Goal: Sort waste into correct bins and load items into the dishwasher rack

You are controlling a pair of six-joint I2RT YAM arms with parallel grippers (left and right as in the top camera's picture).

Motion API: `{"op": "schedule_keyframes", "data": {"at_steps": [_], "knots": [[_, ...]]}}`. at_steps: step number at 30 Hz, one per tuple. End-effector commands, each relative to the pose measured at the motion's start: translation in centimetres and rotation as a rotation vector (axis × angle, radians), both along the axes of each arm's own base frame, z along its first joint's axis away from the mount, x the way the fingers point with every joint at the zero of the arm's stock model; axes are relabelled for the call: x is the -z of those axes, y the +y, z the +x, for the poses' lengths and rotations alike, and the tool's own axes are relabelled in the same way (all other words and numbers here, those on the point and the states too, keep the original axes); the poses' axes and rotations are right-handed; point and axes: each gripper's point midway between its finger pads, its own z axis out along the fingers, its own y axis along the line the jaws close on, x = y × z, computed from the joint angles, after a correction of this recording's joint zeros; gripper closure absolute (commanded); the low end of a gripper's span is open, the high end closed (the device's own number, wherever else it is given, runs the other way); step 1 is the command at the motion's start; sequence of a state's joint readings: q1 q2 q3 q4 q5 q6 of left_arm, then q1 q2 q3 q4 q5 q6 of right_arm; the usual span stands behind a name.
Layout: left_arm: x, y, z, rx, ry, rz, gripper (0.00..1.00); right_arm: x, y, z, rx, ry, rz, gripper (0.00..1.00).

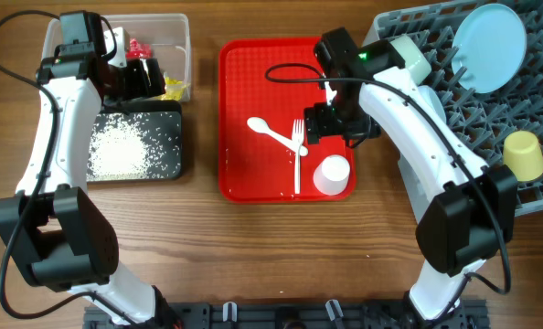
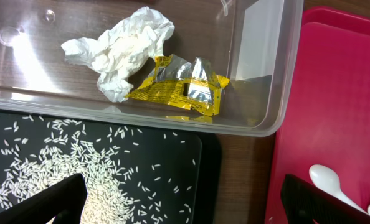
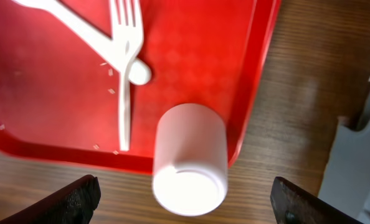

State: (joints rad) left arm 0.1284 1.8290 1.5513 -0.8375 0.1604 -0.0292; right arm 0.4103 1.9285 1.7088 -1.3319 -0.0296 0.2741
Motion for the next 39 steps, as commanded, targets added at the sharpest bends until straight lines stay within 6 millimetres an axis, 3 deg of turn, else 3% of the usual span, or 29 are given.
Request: {"op": "schedule_keyframes", "data": {"at_steps": [1,12,15,17,19,27,30,33,34,37,39], "knots": [[-0.7,0.2,0.1,-0.01,-0.019,0.005,0.0,2.2,-1.7,-0.9,0.044,0.034,-0.092,0.1],[-0.7,0.2,0.1,-0.01,-0.019,0.005,0.0,7.1,-1.2,-3.7,0.042,0.107,-0.082,0.1],[-0.7,0.2,0.1,-0.01,-0.019,0.005,0.0,7.9,-1.0,-3.9,0.045,0.111,-0.066,0.22],[-0.7,0.2,0.1,-0.01,-0.019,0.005,0.0,8.3,-1.1,-4.2,0.068,0.121,-0.066,0.37],[-0.7,0.2,0.1,-0.01,-0.019,0.005,0.0,8.4,-1.1,-4.4,0.071,0.125,-0.067,0.46],[-0.7,0.2,0.1,-0.01,-0.019,0.005,0.0,8.2,-1.0,-4.3,0.075,0.125,-0.06,0.51],[-0.7,0.2,0.1,-0.01,-0.019,0.005,0.0,6.9,-0.1,-4.0,0.032,0.132,-0.019,0.51],[-0.7,0.2,0.1,-0.01,-0.019,0.005,0.0,4.3,0.4,-3.0,0.004,0.1,-0.002,0.51],[-0.7,0.2,0.1,-0.01,-0.019,0.005,0.0,0.8,0.9,-1.8,-0.034,0.046,0.027,0.5],[-0.7,0.2,0.1,-0.01,-0.019,0.005,0.0,-2.7,0.3,-0.8,-0.039,-0.012,0.046,0.5],[-0.7,0.2,0.1,-0.01,-0.019,0.005,0.0,-5.5,-1.0,0.1,-0.021,-0.067,0.065,0.5]]}}
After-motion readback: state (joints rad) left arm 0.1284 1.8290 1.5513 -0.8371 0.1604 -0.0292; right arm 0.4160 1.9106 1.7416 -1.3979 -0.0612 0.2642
